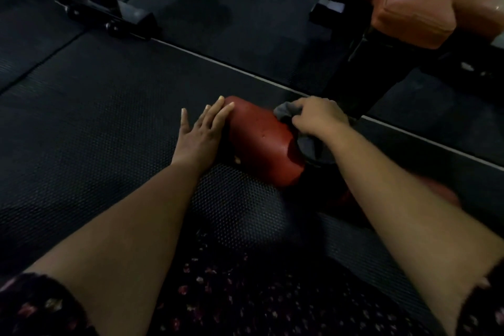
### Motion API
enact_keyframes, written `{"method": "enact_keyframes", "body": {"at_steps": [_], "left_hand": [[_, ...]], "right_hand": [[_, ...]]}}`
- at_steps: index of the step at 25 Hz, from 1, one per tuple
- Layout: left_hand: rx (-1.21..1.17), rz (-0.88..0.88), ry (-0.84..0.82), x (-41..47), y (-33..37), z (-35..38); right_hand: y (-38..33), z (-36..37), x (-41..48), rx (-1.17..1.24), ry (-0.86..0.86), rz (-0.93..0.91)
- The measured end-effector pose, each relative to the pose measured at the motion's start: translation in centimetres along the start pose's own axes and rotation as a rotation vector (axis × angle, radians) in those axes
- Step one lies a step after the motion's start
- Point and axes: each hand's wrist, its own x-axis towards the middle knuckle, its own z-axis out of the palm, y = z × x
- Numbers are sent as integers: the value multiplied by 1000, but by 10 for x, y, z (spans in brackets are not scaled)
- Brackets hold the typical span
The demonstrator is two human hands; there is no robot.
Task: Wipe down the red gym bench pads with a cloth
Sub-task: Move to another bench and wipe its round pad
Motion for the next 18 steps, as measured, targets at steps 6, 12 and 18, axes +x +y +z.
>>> {"method": "enact_keyframes", "body": {"at_steps": [6, 12, 18], "left_hand": [[31, -13, 9, 4, -2, 5], [-258, 18, 35, 1, -11, 8], [-596, -114, -21, -1, -3, 3]], "right_hand": [[-1, 64, -106, -349, 431, -457], [-32, 28, -57, -256, 212, -482], [-63, -6, 12, -160, 43, -188]]}}
